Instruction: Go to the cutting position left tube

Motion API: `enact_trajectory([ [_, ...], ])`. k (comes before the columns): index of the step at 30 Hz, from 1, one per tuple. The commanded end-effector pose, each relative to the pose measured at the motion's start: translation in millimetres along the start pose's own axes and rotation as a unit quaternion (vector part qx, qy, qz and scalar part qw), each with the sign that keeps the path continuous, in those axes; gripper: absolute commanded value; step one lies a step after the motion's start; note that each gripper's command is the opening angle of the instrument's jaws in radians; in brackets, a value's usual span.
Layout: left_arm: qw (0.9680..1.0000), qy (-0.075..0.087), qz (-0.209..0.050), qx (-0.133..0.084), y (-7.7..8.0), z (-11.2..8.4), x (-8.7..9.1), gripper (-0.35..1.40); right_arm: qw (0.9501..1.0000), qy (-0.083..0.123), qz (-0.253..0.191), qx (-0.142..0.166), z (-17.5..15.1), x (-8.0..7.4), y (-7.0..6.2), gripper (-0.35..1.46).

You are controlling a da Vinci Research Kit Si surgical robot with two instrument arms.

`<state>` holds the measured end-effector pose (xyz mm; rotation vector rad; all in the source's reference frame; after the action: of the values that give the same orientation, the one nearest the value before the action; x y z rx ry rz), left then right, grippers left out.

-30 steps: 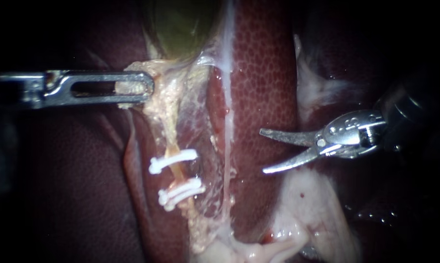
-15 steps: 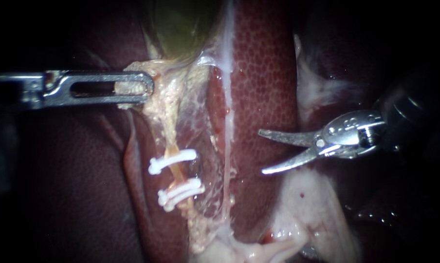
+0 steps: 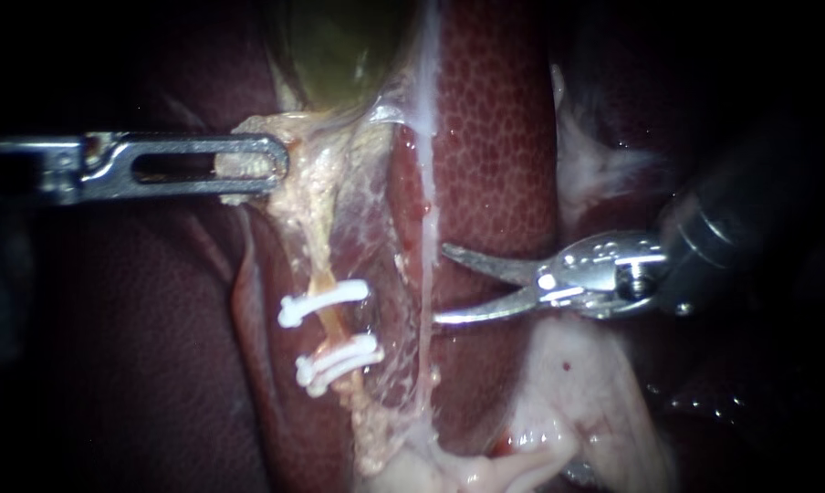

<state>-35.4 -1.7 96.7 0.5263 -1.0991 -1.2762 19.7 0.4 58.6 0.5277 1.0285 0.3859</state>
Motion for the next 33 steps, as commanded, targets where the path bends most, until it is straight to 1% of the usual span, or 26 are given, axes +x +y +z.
enact_trajectory([
  [1, 1.0, 0.0, 0.0, 0.0, 0.0, 0.0, 0.0, -0.35, 1.0, -0.002, 0.001, 0.005, 0.3, -0.2, 0.0, 1.36],
  [4, 1.0, 0.0, 0.0, 0.0, 0.0, 0.0, 0.0, -0.35, 0.9999, -0.004, 0.005, 0.009, 1.4, -0.5, 0.0, 1.36],
  [6, 1.0, 0.0, 0.0, 0.0, 0.0, 0.0, 0.0, -0.35, 0.9998, -0.011, 0.01, 0.014, 2.1, -0.9, 0.0, 1.36],
  [11, 1.0, 0.0, 0.0, 0.0, -0.1, 0.0, 0.0, -0.35, 0.9988, -0.028, 0.02, 0.035, 3.6, -1.7, -0.4, 1.26],
  [14, 1.0, 0.0, 0.0, -0.001, -0.2, 0.0, 0.0, -0.35, 0.9984, -0.034, 0.021, 0.039, 4.6, -1.9, -0.5, 1.26],
  [18, 1.0, -0.002, 0.0, 0.0, -0.3, 0.0, 0.1, -0.35, 0.998, -0.035, 0.024, 0.046, 5.9, -2.4, -0.4, 1.3],
  [22, 1.0, -0.002, -0.001, -0.001, -0.5, -0.1, 0.1, -0.35, 0.9971, -0.044, 0.029, 0.055, 6.7, -2.9, -0.4, 1.3],
  [24, 1.0, -0.002, -0.001, -0.001, -0.6, -0.1, 0.1, -0.35, 0.9965, -0.049, 0.03, 0.06, 7.0, -3.0, -0.3, 1.28],
  [29, 1.0, -0.003, -0.001, -0.001, -0.7, -0.1, 0.1, -0.35, 0.9954, -0.05, 0.031, 0.076, 7.5, -2.8, -0.3, 1.26],
  [33, 1.0, -0.003, -0.001, -0.001, -0.7, -0.1, 0.2, -0.35, 0.9951, -0.049, 0.029, 0.08, 8.2, -2.5, -0.1, 1.28],
])
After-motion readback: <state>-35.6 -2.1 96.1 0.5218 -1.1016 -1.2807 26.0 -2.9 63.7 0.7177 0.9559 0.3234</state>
